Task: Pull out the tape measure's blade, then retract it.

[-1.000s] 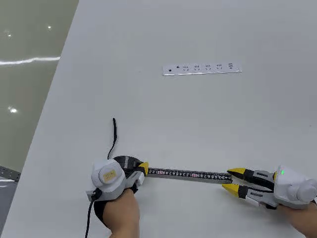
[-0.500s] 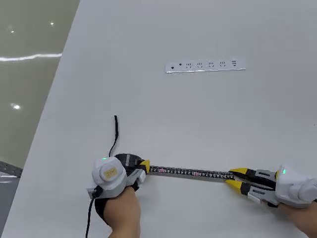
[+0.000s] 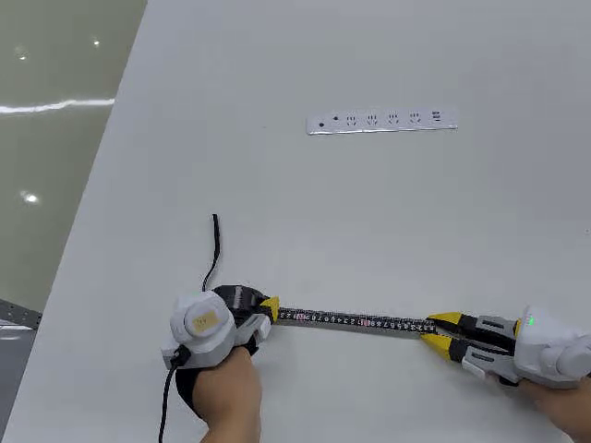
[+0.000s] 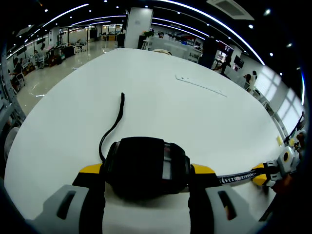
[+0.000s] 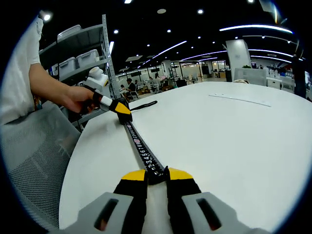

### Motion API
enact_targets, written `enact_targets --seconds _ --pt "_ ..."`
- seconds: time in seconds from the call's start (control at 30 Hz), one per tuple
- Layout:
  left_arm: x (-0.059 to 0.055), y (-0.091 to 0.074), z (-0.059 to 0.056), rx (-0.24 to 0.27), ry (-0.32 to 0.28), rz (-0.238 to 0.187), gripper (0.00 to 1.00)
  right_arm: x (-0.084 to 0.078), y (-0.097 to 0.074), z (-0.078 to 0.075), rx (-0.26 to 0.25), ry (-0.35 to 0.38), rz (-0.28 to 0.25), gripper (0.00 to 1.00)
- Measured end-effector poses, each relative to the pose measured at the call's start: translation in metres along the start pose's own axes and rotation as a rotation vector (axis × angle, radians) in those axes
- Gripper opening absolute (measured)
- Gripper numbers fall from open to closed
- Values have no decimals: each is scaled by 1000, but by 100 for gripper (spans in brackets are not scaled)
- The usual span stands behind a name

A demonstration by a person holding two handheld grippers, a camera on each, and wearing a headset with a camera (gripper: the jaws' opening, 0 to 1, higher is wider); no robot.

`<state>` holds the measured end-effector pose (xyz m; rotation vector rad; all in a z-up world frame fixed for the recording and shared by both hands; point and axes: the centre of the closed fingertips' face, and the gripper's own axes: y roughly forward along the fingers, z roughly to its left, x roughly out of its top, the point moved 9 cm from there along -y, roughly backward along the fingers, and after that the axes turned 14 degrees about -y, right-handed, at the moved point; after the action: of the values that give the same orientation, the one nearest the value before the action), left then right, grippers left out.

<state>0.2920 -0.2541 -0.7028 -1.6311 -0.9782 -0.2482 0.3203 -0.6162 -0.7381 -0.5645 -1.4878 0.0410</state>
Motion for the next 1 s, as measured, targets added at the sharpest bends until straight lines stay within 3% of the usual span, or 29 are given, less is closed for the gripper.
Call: enact_targets --seconds 0.37,0.63,1.0 --pt "1 0 0 7 -2 12 66 0 1 -1 -9 -9 1 13" --pt "0 0 1 1 -2 13 66 7 17 5 24 -30 -5 13" --pt "0 0 2 -1 -1 10 66 7 22 7 35 -35 -8 13"
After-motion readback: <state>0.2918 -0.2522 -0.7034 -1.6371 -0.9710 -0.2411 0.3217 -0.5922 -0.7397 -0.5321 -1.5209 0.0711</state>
